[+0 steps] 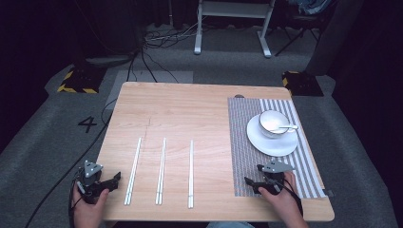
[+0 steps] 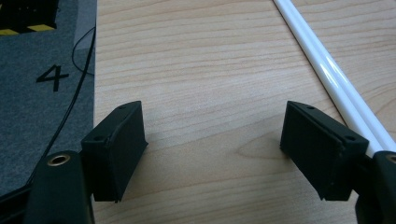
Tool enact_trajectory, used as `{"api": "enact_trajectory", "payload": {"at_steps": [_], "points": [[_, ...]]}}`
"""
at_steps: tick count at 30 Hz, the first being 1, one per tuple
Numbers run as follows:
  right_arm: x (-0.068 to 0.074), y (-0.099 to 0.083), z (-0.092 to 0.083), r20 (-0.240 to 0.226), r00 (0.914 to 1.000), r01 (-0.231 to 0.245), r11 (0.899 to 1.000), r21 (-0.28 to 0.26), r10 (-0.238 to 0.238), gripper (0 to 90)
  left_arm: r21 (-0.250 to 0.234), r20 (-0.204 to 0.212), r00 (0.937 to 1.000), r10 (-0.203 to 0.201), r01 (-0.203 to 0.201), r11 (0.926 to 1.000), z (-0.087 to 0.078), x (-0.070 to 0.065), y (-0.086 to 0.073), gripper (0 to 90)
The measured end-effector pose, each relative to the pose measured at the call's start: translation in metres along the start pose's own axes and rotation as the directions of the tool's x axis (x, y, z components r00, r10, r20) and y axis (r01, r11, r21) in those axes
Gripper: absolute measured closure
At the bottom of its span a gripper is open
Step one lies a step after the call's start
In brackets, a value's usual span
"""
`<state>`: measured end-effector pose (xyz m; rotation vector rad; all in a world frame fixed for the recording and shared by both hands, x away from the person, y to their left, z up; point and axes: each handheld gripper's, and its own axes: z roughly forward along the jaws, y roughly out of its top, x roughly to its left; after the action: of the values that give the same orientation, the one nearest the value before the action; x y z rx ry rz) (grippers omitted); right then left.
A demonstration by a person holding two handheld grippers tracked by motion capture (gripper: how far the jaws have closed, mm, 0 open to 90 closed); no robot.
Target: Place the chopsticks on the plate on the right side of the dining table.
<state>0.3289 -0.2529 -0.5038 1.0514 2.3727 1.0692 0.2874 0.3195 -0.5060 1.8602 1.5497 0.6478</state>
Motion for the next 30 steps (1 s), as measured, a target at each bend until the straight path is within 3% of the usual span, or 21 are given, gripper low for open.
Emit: {"api": "enact_trajectory", "payload": {"at_steps": [30], "points": [[0.0003,-0.001,-0.0024,-0.005,1.0,0.007,1.0,-0.016,-0.007,28.5,0.001,0.0,1.0,0.001,-0.001,1.0,0.0,-0.0001,0.0002,21.8]]}}
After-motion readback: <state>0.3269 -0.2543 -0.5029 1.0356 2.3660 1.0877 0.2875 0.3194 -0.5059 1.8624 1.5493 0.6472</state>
